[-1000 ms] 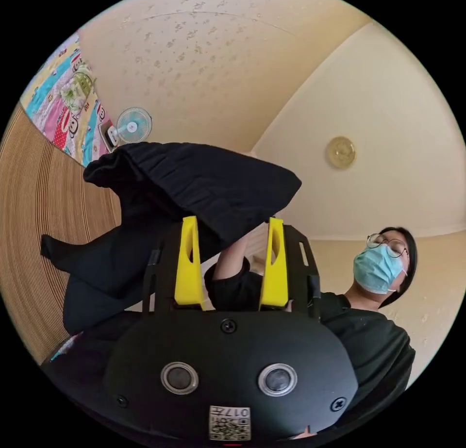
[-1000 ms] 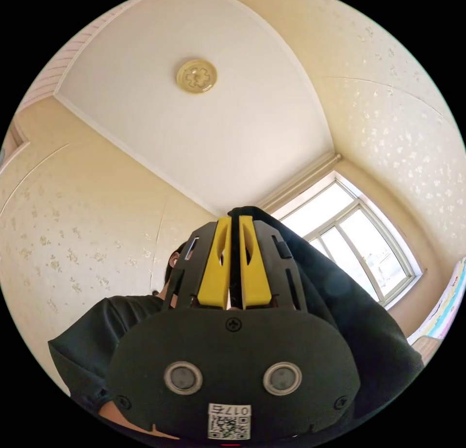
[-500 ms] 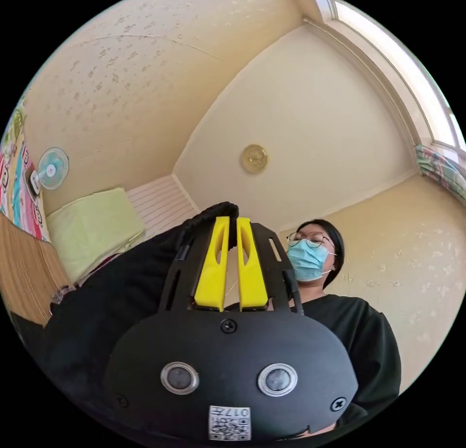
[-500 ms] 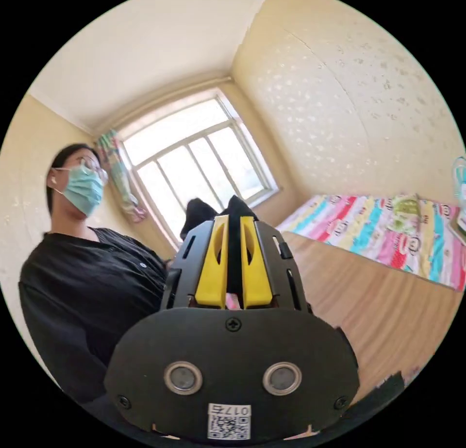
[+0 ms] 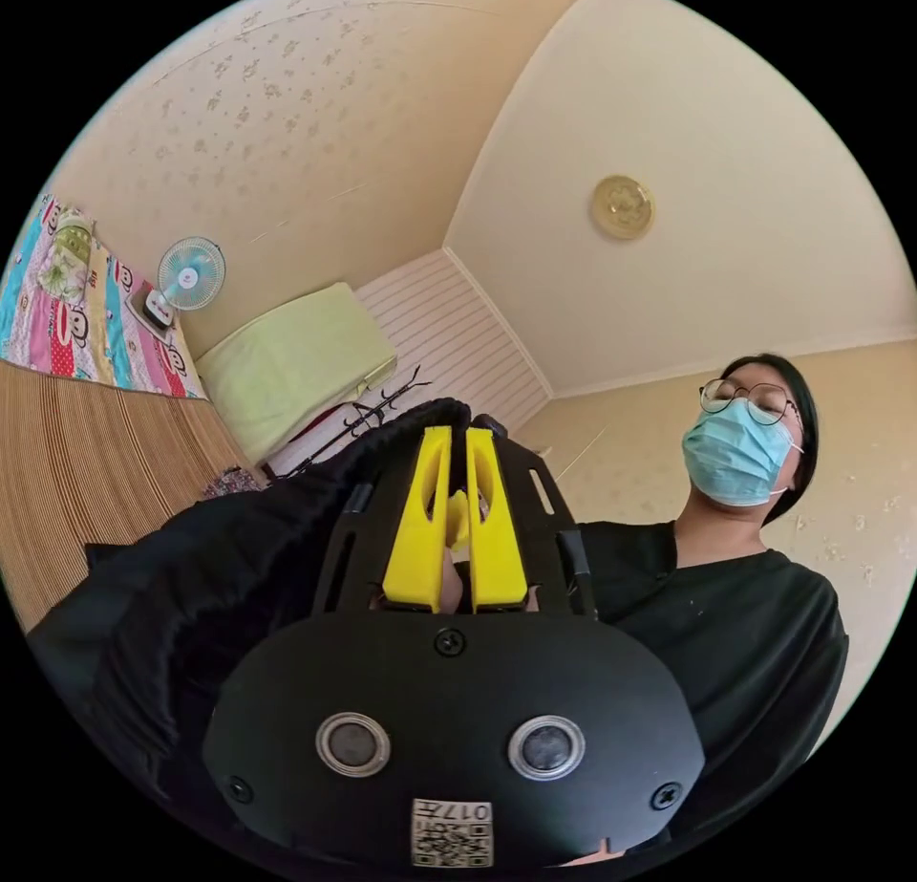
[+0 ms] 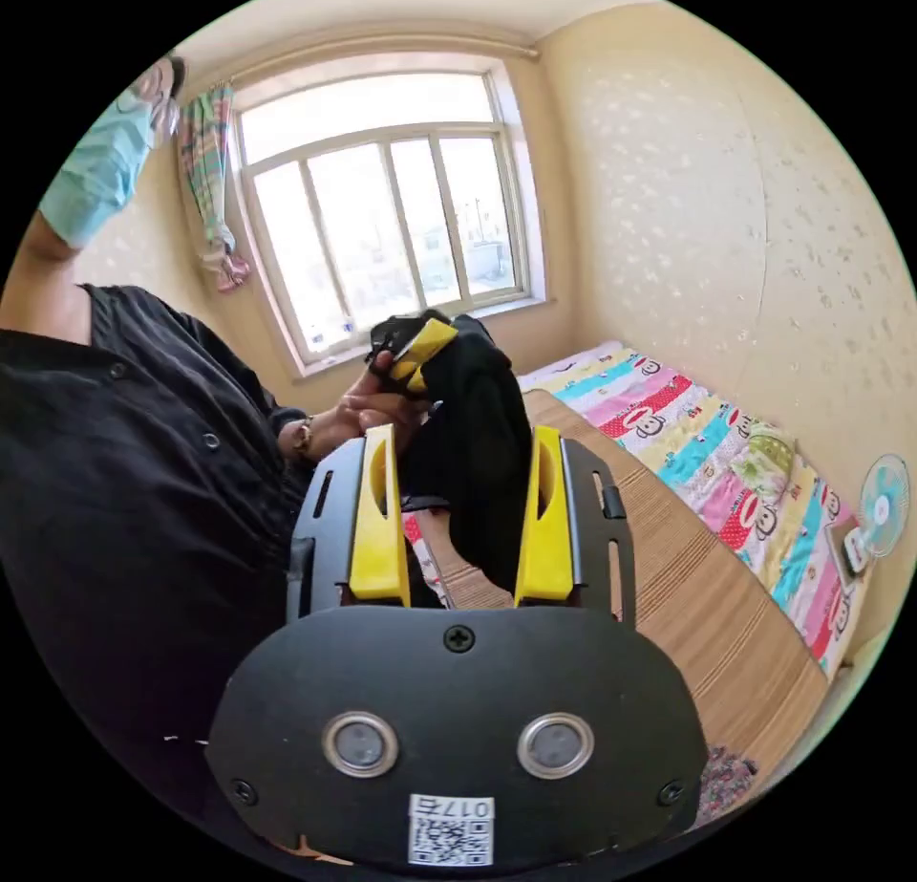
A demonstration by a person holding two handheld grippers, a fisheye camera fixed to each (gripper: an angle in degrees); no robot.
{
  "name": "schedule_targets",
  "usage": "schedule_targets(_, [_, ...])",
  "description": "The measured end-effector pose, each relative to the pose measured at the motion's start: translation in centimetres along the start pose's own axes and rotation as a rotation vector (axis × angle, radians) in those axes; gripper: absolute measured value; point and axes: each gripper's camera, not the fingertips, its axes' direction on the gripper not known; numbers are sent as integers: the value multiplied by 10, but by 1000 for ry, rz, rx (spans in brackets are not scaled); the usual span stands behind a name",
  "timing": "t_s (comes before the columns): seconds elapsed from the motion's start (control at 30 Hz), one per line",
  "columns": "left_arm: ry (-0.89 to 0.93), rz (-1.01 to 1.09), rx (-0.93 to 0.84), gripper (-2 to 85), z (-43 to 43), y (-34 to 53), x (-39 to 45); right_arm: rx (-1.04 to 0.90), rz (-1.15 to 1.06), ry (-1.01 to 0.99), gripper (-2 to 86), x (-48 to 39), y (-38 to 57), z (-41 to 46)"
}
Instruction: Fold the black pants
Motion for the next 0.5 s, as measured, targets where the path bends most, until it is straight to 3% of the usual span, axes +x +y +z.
schedule_targets(0.03, [-17, -3, -28, 28, 15, 5, -3, 3, -28, 93, 105, -11, -7, 18])
schedule_targets(0.17, [-92, 66, 4, 40, 16, 8, 7, 45, -63, 127, 68, -26, -36, 33])
schedule_targets(0.3, [-241, 138, 115, 62, -10, 31, 32, 136, -127, 366, 62, -42, -76, 10])
schedule_targets(0.5, [-842, 78, 103, 100, -41, 88, 41, 372, -148, 409, 62, -44, -116, -68])
